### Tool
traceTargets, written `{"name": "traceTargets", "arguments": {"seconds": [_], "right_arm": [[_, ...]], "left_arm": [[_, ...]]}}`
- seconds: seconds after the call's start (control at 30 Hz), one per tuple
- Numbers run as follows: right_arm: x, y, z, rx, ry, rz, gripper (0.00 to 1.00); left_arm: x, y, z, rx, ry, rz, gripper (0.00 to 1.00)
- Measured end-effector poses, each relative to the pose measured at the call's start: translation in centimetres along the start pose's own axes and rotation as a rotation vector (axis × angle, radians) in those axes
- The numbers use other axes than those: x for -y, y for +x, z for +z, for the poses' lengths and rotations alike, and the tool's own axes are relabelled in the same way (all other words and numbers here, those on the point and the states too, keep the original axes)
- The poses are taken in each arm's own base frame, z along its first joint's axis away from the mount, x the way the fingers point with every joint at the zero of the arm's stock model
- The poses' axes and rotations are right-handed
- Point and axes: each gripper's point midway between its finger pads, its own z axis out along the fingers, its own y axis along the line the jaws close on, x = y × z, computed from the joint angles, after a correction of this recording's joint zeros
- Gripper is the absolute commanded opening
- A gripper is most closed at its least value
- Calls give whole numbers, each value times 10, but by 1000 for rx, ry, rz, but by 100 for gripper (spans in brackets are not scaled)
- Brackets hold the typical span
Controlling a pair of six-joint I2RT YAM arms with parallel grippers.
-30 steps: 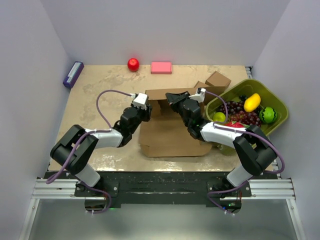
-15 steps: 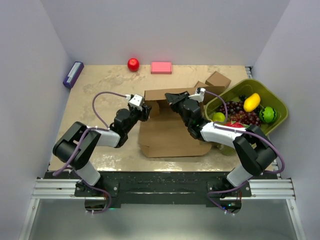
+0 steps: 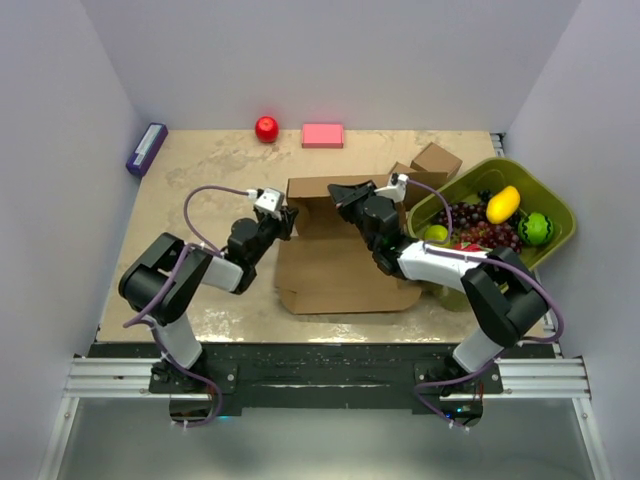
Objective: Fold the paper box
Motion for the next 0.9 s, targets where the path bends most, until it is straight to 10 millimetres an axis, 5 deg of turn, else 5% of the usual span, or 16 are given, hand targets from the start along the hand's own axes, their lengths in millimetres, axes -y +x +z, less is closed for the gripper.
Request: {"name": "traceTargets", "arguments": {"seconds": [0.4, 0.9], "right_arm": [[-1, 0, 5, 6, 2, -4, 15], [-3, 4, -2, -12, 23, -12, 9]], "left_arm": [[-10, -2, 17, -18, -150, -47, 0], [-22, -2, 4, -62, -313, -24, 0]]}}
